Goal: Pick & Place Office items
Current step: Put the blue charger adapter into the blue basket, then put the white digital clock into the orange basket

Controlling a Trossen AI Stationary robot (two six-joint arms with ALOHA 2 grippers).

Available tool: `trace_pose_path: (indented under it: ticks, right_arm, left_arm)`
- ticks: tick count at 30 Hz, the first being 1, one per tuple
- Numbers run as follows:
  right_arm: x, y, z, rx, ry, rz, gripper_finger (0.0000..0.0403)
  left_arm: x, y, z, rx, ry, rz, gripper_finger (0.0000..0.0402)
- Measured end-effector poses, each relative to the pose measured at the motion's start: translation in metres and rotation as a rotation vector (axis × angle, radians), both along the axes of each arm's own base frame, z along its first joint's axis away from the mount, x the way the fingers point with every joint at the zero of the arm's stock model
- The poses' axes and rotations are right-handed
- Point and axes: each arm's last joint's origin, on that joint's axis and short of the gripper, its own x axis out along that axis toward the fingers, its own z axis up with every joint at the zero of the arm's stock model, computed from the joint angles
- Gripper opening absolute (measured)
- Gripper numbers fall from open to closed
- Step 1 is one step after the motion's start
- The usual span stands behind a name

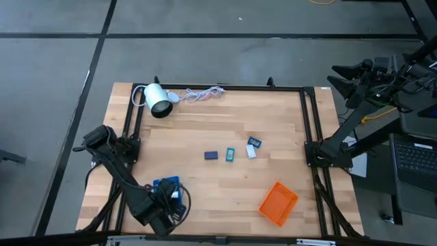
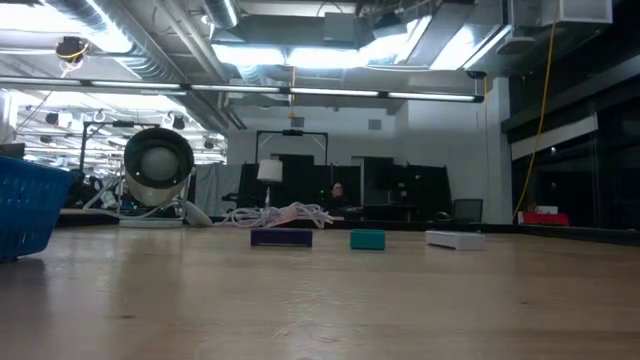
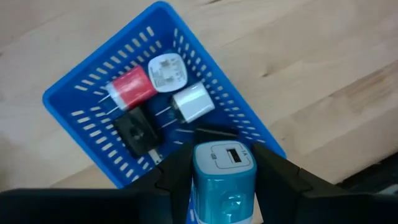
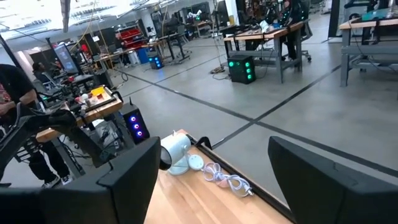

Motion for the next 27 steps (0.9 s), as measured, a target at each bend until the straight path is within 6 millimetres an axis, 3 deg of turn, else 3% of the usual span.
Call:
trace_pose_path:
  ticks: [5, 15, 20, 23, 27]
  right_arm:
    - [0.0, 0.0, 0.0, -0.004, 0.002, -0.001, 0.0302]
    - [0.001, 0.001, 0.004, -0.057, 0.009, -0.012, 0.0302]
    - [0.002, 0.002, 0.012, -0.044, -0.044, -0.069, 0.0302]
    - [0.002, 0.002, 0.012, -0.034, -0.054, -0.079, 0.0302]
    - [0.004, 0.005, 0.012, 0.064, -0.068, 0.003, 0.0302]
  left_arm:
    - [0.002, 0.005, -0.01, -0.008, 0.016, 0.015, 0.014]
    - [0.015, 0.02, -0.011, -0.011, 0.054, 0.054, 0.0218]
    - [0.019, 0.025, -0.011, 0.011, 0.034, 0.072, 0.0238]
    - [0.022, 0.032, -0.002, 0.064, -0.065, 0.107, 0.0241]
    - [0.024, 0.054, 0.026, 0.202, -0.316, 0.176, 0.0241]
